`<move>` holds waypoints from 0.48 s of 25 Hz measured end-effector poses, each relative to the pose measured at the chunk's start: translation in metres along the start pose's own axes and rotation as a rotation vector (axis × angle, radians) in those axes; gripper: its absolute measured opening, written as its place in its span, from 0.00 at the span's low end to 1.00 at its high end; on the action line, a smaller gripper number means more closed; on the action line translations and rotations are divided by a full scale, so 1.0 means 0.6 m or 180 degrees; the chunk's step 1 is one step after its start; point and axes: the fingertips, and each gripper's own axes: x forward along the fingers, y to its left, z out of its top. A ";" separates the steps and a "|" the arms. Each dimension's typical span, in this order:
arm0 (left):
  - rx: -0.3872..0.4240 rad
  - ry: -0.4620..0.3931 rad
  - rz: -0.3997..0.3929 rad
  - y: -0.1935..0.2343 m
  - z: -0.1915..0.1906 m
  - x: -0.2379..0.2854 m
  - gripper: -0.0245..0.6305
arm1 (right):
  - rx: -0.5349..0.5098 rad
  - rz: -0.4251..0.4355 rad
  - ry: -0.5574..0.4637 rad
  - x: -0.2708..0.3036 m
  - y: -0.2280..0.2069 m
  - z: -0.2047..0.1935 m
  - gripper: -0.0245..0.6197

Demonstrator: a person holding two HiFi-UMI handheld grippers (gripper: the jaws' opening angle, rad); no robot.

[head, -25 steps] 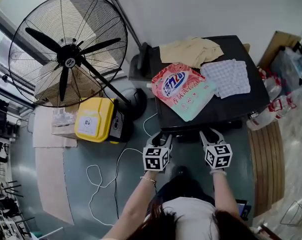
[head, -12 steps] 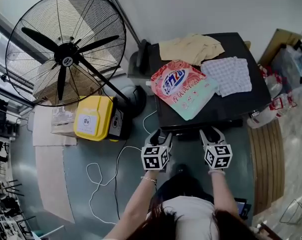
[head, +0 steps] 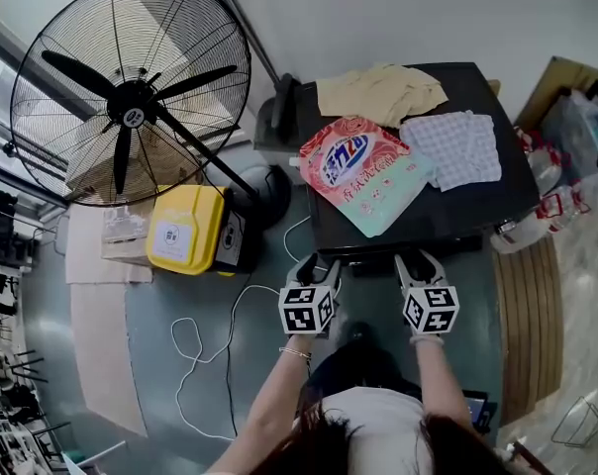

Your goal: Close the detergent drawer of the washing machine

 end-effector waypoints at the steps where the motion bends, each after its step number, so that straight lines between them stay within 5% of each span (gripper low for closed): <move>1: 0.0000 0.0000 0.0008 0.000 0.000 0.000 0.39 | 0.0008 -0.0001 -0.0002 0.000 0.000 -0.001 0.31; 12: -0.0045 0.0002 0.0112 0.003 0.004 0.011 0.37 | 0.0108 -0.0166 0.0022 0.009 -0.008 0.001 0.31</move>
